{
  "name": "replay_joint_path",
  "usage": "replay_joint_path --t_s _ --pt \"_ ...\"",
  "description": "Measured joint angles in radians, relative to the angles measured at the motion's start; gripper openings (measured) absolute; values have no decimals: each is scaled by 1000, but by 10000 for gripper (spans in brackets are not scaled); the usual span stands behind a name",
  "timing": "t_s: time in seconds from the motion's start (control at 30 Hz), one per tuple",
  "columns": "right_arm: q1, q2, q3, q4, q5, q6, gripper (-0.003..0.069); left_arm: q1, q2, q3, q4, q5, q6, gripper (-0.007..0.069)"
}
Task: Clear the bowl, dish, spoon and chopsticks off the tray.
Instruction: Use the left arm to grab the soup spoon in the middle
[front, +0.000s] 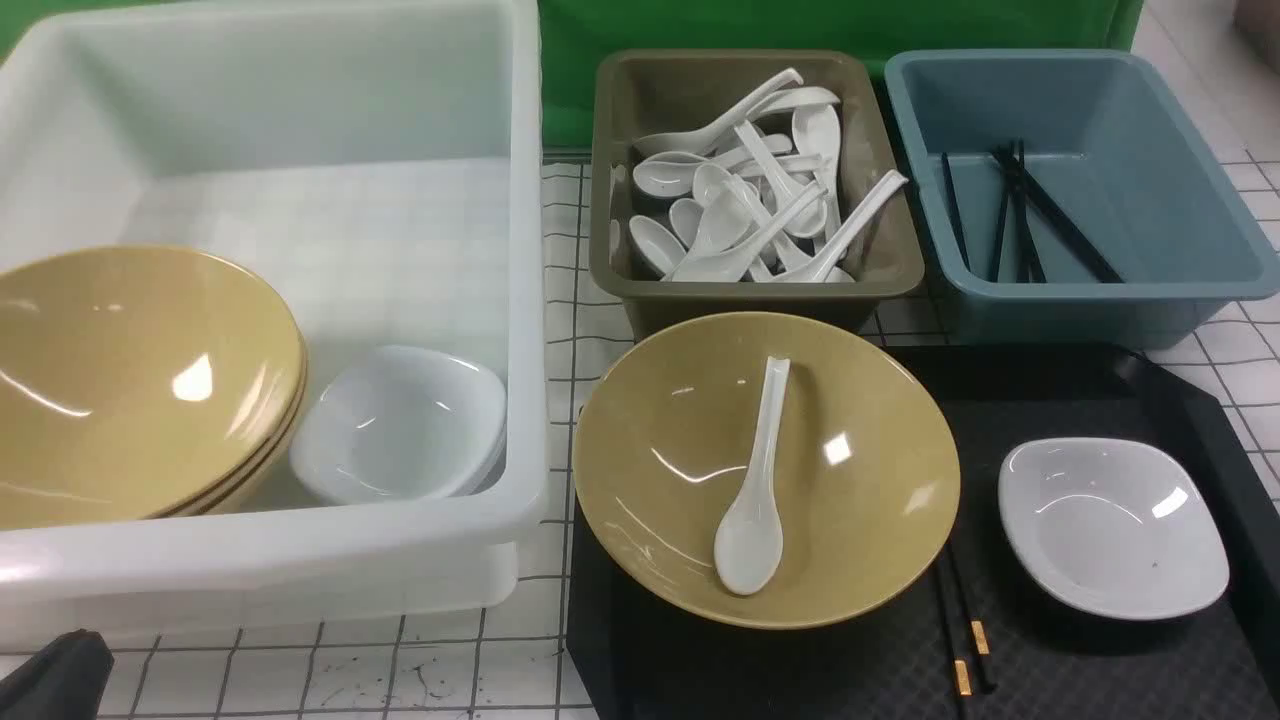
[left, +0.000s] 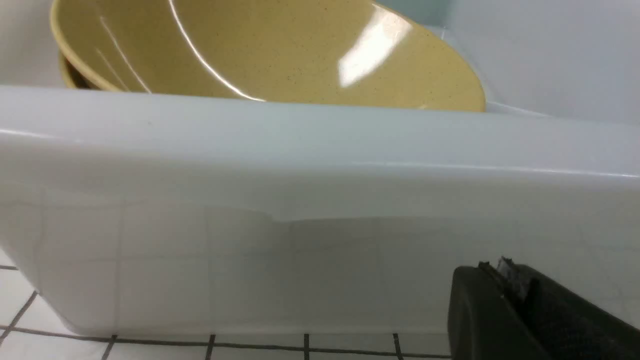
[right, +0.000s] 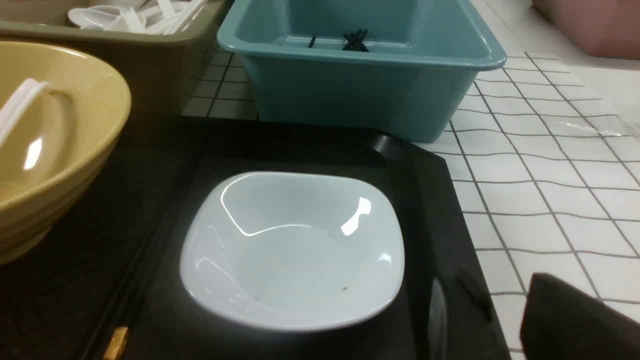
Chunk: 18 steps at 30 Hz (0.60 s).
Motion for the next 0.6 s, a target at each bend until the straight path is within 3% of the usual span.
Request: replay_joint_path --t_s 0.5,0.6 --pt "0 0 0 0 0 0 236 0 0 0 0 -1 0 -6" --pt "0 0 0 0 0 0 236 -6 0 1 49 -4 15 -6"
